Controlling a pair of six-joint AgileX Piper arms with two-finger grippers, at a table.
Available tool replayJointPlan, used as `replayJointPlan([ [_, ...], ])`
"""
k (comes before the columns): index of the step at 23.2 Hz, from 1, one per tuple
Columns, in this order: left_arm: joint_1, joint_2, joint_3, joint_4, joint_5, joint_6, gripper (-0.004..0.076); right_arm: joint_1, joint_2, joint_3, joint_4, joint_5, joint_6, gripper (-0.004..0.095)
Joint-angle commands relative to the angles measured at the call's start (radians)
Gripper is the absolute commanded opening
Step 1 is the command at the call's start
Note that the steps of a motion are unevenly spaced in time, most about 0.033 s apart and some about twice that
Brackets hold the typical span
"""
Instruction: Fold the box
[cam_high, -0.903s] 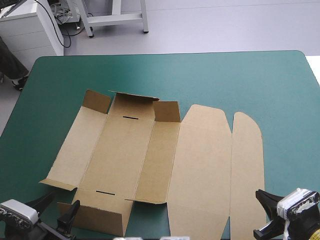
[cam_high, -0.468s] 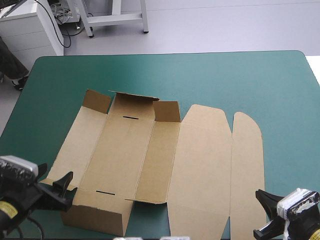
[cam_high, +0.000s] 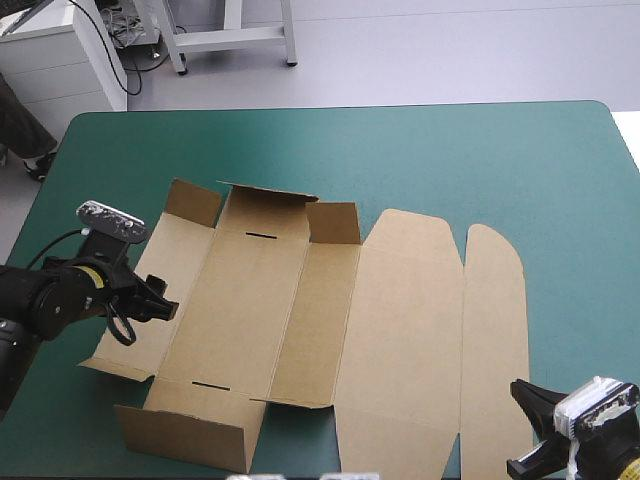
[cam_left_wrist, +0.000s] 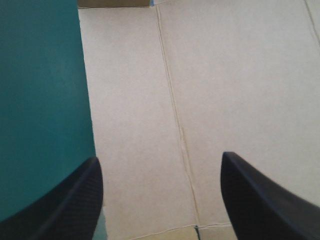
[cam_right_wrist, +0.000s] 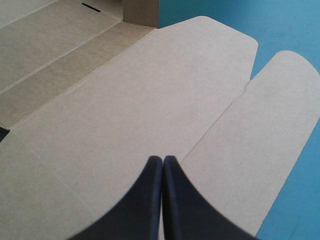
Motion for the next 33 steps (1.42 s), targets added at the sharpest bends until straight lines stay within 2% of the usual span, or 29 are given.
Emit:
replayJointPlan([
  [1,0.015,0.054,-0.067,0.067,-0.007,0.008,0.0474,-0.005,0.017,-0.024,0.006,-0.07,-0.002,-0.002],
  [8,0.241,0.155,-0.076,-0.014,0.018,0.103,0.0474,-0.005,0.017,-0.024,0.006,-0.07,-0.002,-0.002],
  [14,0.487,0.28,-0.076,-0.29,0.056,0.326,0.0474,-0.005,0.017,-0.024,0.007,-0.07,-0.002,-0.002],
  [18,0.59,0.393,-0.076,-0.424,0.097,0.451,0.0475,-0.005,0.017,-0.024,0.007,-0.07,-0.002,-0.002],
  [21,0.601,0.47,-0.076,-0.473,0.132,0.51,0.0474,-0.005,0.017,-0.024,0.01,-0.07,-0.002,-0.002],
  [25,0.599,0.571,-0.076,-0.483,0.136,0.512,0.0475,-0.005,0.017,-0.024,0.01,-0.07,-0.002,-0.002],
  [27,0.599,0.586,-0.076,-0.536,0.172,0.532,0.0474,-0.005,0.017,-0.024,0.01,-0.07,-0.002,-0.002],
  [29,0.599,0.588,-0.076,-0.664,0.259,0.613,0.0474,-0.005,0.017,-0.024,0.01,-0.07,-0.002,-0.002],
  [33,0.597,0.589,-0.075,-0.726,0.259,0.577,0.0474,-0.005,0.017,-0.024,0.006,-0.07,-0.002,-0.002],
])
